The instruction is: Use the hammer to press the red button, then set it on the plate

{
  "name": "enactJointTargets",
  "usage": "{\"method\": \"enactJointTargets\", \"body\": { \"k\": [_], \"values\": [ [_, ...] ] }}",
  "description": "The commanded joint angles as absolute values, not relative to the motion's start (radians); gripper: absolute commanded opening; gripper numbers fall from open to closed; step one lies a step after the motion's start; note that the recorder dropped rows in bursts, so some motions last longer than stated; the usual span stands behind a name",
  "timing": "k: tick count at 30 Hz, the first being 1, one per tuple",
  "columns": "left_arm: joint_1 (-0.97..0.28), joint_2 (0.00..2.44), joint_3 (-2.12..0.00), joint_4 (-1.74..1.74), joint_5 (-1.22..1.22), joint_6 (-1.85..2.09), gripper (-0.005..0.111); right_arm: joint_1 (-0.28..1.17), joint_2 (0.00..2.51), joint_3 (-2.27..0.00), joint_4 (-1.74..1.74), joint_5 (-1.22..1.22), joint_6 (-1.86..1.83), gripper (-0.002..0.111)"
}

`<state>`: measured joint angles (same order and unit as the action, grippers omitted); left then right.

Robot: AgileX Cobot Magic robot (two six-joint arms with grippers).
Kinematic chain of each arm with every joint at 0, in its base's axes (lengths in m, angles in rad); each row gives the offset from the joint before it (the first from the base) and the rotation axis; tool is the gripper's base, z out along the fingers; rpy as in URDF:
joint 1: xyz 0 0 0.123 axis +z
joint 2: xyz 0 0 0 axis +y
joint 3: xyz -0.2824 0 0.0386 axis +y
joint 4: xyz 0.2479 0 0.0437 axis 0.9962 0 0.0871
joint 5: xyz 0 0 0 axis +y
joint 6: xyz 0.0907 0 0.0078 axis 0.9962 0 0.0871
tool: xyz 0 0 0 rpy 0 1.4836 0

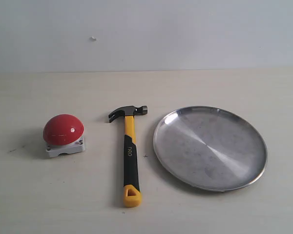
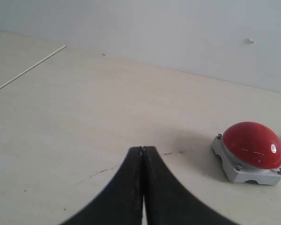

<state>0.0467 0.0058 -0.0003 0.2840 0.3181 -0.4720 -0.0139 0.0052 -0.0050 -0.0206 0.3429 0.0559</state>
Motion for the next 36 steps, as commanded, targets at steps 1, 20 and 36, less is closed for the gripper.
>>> {"method": "enactJointTargets", "body": {
  "k": [1,20,36],
  "values": [
    [0.050,0.000,0.000,0.284,0.317,-0.470,0.000,-0.019,0.000,0.000,-0.024,0.328,0.054,0.000],
    [0.050,0.000,0.000,0.284,0.317,-0.470,0.000,-0.019,0.000,0.000,-0.104,-0.056,0.099,0.000],
    [0.048,0.000,0.000,0.284,0.317,-0.470,0.000,-0.019,0.240,-0.291,0.170,-0.632,0.154,0.000]
  ]
}}
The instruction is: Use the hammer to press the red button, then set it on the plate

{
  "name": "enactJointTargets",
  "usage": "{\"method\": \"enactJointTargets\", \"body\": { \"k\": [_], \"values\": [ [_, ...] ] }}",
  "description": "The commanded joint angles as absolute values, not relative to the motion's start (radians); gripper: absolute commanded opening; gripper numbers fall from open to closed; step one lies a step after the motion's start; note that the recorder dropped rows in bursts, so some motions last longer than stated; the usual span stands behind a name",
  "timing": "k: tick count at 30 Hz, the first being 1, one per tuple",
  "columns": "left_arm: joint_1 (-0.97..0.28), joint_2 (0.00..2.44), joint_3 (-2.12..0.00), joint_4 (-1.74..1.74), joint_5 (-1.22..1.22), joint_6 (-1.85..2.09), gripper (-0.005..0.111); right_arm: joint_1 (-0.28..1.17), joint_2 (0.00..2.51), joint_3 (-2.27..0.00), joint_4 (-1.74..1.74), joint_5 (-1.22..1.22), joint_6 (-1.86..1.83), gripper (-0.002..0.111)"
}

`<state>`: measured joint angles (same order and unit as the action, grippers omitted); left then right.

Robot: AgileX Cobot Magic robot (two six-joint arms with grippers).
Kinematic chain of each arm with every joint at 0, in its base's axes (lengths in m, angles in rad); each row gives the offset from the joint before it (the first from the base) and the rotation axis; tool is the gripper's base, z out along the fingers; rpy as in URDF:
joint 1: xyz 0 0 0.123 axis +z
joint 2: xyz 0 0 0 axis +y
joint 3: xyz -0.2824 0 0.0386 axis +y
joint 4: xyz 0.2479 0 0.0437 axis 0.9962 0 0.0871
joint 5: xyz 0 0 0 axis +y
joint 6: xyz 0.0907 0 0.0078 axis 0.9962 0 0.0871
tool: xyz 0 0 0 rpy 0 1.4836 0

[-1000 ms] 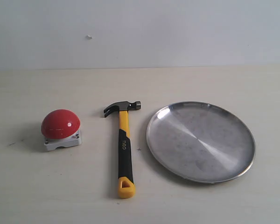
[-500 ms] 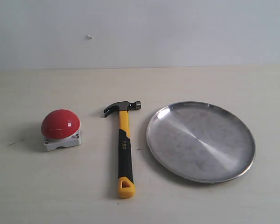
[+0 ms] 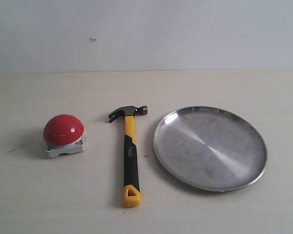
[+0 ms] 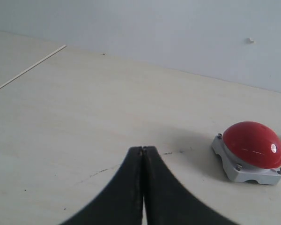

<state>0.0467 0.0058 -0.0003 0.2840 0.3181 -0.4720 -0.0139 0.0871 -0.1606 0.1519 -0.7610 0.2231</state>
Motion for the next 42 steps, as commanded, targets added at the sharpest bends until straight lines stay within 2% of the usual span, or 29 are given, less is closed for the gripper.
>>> {"method": "enactJointTargets", "body": {
  "k": [1,6,11,17,21,26,30,36,42],
  "values": [
    [0.048,0.000,0.000,0.284,0.317,-0.470,0.000,-0.019,0.296,-0.328,0.136,-0.579,0.147,0.000],
    [0.048,0.000,0.000,0.284,0.317,-0.470,0.000,-0.019,0.735,-0.578,0.050,-0.256,0.170,0.000],
    [0.048,0.000,0.000,0.284,0.317,-0.470,0.000,-0.011,1.166,-0.916,0.028,0.255,0.166,0.000],
    [0.048,0.000,0.000,0.284,0.317,-0.470,0.000,0.013,1.497,-1.246,0.119,0.773,0.055,0.000],
    [0.048,0.000,0.000,0.284,0.317,-0.470,0.000,0.140,1.622,-1.314,0.138,0.892,0.000,0.000],
    [0.048,0.000,0.000,0.284,0.317,-0.470,0.000,0.323,1.752,-1.432,-0.019,0.962,0.246,0.000],
    [0.048,0.000,0.000,0.284,0.317,-0.470,0.000,0.439,1.861,-1.536,-0.025,0.986,0.280,0.000],
    [0.048,0.000,0.000,0.284,0.317,-0.470,0.000,0.560,2.025,-1.675,-0.025,1.024,0.318,0.000],
    [0.039,0.000,0.000,0.284,0.317,-0.470,0.000,0.605,2.192,-1.847,0.007,1.155,0.318,0.000]
  ]
}}
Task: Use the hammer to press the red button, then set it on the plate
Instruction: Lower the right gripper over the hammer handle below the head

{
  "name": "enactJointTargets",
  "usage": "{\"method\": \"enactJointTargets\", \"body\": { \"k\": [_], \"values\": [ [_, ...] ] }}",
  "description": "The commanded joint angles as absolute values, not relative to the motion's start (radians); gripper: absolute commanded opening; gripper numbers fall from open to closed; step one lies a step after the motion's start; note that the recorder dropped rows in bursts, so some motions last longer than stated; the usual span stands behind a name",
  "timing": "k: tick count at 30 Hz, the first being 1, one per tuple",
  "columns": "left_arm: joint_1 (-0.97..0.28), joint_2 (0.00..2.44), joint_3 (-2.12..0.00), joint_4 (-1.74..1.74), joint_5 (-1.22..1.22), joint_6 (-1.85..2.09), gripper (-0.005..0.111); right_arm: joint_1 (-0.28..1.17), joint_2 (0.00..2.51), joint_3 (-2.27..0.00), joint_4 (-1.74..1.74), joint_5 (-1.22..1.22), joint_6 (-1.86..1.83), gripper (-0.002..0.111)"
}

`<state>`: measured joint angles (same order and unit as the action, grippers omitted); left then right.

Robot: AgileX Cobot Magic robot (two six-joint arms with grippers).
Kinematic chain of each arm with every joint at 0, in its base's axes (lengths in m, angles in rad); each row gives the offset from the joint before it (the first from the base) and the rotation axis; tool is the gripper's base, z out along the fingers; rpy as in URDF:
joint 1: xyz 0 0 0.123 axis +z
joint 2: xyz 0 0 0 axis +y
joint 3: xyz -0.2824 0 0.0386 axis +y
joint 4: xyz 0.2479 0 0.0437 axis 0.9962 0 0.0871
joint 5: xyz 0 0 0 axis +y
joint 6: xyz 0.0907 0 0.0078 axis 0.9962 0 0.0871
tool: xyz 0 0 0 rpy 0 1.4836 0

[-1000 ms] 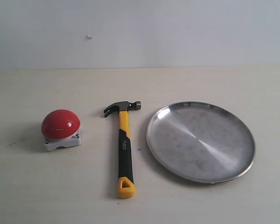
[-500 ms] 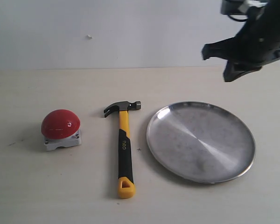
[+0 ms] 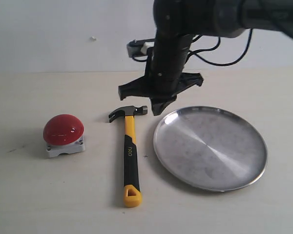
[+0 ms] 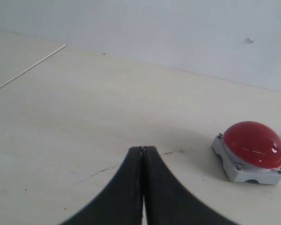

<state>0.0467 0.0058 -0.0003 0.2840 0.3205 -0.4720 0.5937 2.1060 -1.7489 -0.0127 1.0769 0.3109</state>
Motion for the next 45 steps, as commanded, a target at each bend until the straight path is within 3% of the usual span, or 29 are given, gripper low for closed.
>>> {"method": "enactJointTargets", "body": {
  "k": [1,13,17,24,26,45],
  "values": [
    [0.035,0.000,0.000,0.284,0.317,-0.470,0.000,0.605,2.211,-1.870,0.035,1.168,0.318,0.000],
    [0.027,0.000,0.000,0.284,0.317,-0.470,0.000,0.605,2.366,-2.058,0.137,1.172,0.237,0.004],
    [0.023,0.000,0.000,0.284,0.317,-0.470,0.000,0.605,2.411,-2.097,0.148,1.170,0.230,0.020],
    [0.023,0.000,0.000,0.284,0.317,-0.470,0.000,0.605,2.477,-2.164,0.106,1.142,0.210,0.060],
    [0.023,0.000,0.000,0.284,0.317,-0.470,0.000,0.605,2.490,-2.176,0.090,1.137,0.210,0.065],
    [0.023,0.000,0.000,0.284,0.317,-0.470,0.000,0.605,2.547,-2.182,-0.034,1.069,0.324,0.062]
  ]
}}
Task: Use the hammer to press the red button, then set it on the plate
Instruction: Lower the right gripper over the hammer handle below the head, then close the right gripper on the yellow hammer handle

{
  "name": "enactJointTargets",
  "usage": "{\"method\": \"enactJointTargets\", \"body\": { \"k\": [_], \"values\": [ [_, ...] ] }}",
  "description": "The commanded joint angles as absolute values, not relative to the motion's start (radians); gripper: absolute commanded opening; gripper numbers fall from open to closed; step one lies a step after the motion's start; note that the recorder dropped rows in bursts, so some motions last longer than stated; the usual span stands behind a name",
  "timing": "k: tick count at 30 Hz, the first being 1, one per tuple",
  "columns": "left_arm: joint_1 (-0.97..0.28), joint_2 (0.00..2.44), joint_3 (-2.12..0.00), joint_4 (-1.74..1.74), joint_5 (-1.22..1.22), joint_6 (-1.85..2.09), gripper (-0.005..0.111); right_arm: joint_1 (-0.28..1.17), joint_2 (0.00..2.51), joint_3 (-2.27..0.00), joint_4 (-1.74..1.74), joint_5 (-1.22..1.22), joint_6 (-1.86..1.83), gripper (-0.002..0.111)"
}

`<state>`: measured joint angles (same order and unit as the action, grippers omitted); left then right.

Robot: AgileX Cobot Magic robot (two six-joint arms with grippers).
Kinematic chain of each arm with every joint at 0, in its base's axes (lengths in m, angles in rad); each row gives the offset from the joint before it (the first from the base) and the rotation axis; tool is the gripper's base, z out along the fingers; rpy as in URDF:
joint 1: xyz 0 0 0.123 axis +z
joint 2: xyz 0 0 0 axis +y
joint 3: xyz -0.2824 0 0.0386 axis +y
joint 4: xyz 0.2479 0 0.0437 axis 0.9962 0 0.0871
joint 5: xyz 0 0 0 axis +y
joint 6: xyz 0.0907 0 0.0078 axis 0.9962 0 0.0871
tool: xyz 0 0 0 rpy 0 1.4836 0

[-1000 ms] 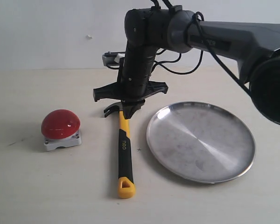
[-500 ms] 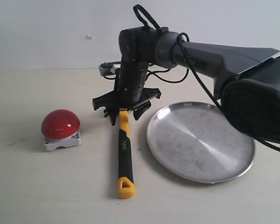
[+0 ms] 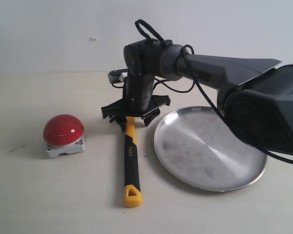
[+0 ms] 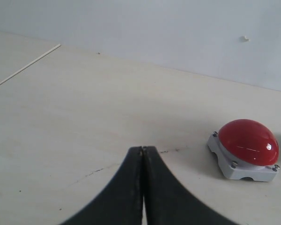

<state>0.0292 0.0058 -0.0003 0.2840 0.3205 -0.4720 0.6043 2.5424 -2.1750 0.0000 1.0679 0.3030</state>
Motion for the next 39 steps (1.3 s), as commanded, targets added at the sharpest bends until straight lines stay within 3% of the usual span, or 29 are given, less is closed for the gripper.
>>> {"method": "enactJointTargets", "body": {
  "k": [1,5,11,27,28,30,32,39],
  "values": [
    [0.023,0.000,0.000,0.284,0.317,-0.470,0.000,0.605,2.547,-2.182,-0.031,1.071,0.324,0.062],
    [0.023,0.000,0.000,0.284,0.317,-0.470,0.000,0.605,2.547,-2.182,-0.031,1.081,0.324,0.061],
    [0.023,0.000,0.000,0.284,0.317,-0.470,0.000,0.605,2.547,-2.182,-0.022,1.068,0.324,0.048],
    [0.023,0.000,0.000,0.284,0.317,-0.470,0.000,0.605,2.589,-2.182,-0.022,1.076,0.322,0.047],
    [0.023,0.000,0.000,0.284,0.317,-0.470,0.000,0.605,2.589,-2.182,-0.022,1.078,0.317,0.043],
    [0.023,0.000,0.000,0.284,0.317,-0.470,0.000,0.605,2.583,-2.182,0.006,1.067,0.252,0.016],
    [0.023,0.000,0.000,0.284,0.317,-0.470,0.000,0.605,2.570,-2.182,0.066,1.061,0.184,0.000],
    [0.023,0.000,0.000,0.284,0.317,-0.470,0.000,0.605,2.433,-2.182,0.074,0.969,0.186,0.000]
  ]
}}
